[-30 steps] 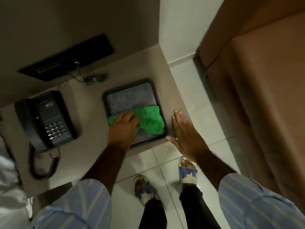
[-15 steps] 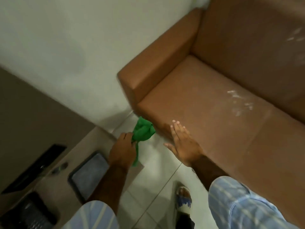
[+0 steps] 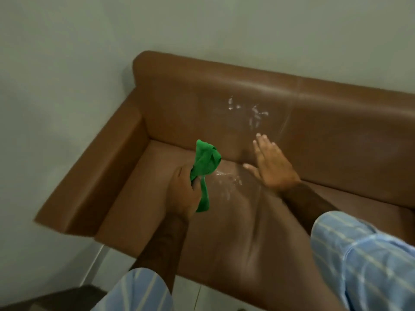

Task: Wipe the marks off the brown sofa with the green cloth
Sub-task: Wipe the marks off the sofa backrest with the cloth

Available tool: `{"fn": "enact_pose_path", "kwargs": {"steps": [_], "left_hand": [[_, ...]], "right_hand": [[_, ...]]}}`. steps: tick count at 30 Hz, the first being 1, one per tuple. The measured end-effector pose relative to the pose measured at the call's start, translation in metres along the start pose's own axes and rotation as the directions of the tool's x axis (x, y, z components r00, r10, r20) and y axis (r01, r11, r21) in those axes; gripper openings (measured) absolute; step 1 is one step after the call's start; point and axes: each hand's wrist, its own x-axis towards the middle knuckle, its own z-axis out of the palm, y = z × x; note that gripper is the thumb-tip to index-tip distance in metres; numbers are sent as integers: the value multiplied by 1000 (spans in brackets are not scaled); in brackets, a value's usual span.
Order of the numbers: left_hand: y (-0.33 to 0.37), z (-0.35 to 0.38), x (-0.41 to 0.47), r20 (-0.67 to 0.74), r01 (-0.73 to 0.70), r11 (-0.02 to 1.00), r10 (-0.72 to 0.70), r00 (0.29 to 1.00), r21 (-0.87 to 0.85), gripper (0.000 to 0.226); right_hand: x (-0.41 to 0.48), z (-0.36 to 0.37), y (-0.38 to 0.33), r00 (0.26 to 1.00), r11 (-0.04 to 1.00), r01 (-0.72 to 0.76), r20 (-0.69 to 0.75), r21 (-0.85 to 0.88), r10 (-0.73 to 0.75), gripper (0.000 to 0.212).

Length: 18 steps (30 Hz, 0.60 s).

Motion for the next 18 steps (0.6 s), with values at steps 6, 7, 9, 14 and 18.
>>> {"fn": "enact_pose_path", "kwargs": {"steps": [6, 7, 9, 14, 18], "left_hand": [[40, 76, 102, -116, -46, 998, 42, 992, -31, 16], [43, 83, 121, -155, -39, 998, 32, 987, -44, 16], [44, 92, 158, -256, -8, 996, -14, 966, -85, 19], [35, 114, 252, -506, 151, 962, -249, 826, -227, 40], [71, 172, 277, -566, 90, 932, -288, 772, -351, 42]], "right_hand": [[126, -50, 139, 982, 972, 95, -142, -215, -128, 78], [146, -55, 154, 975, 961, 138, -139, -238, -175, 75], [171, -54, 173, 953, 931, 202, -159, -305, -259, 72], [197, -17, 193, 859, 888, 200, -362, -414, -362, 66], [208, -4, 208, 804, 853, 213, -411, -476, -430, 64]]}}
